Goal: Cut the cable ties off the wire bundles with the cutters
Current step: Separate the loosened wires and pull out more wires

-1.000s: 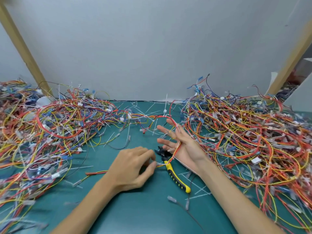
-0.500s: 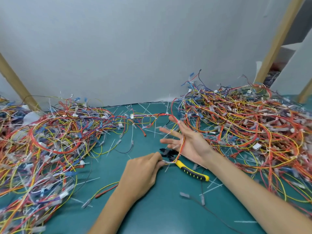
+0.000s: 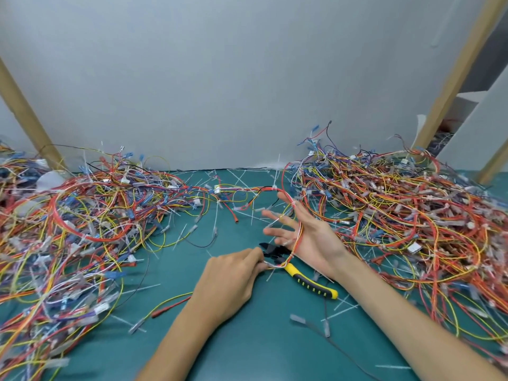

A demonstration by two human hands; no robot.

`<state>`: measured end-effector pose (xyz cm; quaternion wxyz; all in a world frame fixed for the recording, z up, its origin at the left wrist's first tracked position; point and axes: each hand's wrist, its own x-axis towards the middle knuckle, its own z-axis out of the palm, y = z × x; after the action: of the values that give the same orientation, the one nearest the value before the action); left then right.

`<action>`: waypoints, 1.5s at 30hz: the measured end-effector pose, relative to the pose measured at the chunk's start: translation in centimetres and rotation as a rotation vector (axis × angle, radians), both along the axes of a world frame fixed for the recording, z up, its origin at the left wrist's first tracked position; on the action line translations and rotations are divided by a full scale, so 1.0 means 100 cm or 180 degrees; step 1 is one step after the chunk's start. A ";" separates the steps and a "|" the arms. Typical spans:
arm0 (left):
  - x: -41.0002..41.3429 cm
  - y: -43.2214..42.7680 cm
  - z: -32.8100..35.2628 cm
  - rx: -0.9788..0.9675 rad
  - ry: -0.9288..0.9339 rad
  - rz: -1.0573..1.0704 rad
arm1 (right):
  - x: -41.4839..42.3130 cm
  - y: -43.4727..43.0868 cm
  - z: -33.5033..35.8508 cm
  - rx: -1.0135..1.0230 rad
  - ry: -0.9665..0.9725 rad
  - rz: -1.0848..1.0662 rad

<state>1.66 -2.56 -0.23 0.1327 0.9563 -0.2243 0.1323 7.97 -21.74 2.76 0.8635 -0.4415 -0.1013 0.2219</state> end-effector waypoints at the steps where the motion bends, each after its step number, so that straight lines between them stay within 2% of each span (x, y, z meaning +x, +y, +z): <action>1: -0.001 -0.001 0.000 0.0015 0.0016 0.0017 | 0.000 -0.001 -0.001 -0.0004 -0.0016 0.0000; 11: -0.008 -0.005 -0.002 -0.0077 -0.0307 -0.0042 | -0.003 -0.007 -0.009 -0.0022 -0.0172 0.0015; 35: -0.004 -0.002 -0.003 -0.0469 -0.0119 -0.0050 | -0.016 0.000 -0.011 -0.0444 -0.0541 -0.0252; 40: -0.008 -0.001 0.000 -0.0673 -0.0311 -0.0008 | -0.015 -0.002 -0.011 -0.0323 -0.0532 -0.0259; 45: -0.014 0.000 0.007 -0.0880 -0.0918 0.0217 | -0.010 -0.004 -0.012 -0.0180 -0.0477 -0.0255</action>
<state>0.25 -2.53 0.45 0.2247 0.9072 -0.1882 0.3019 6.94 -22.11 1.55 0.8488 -0.4848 -0.1417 0.1563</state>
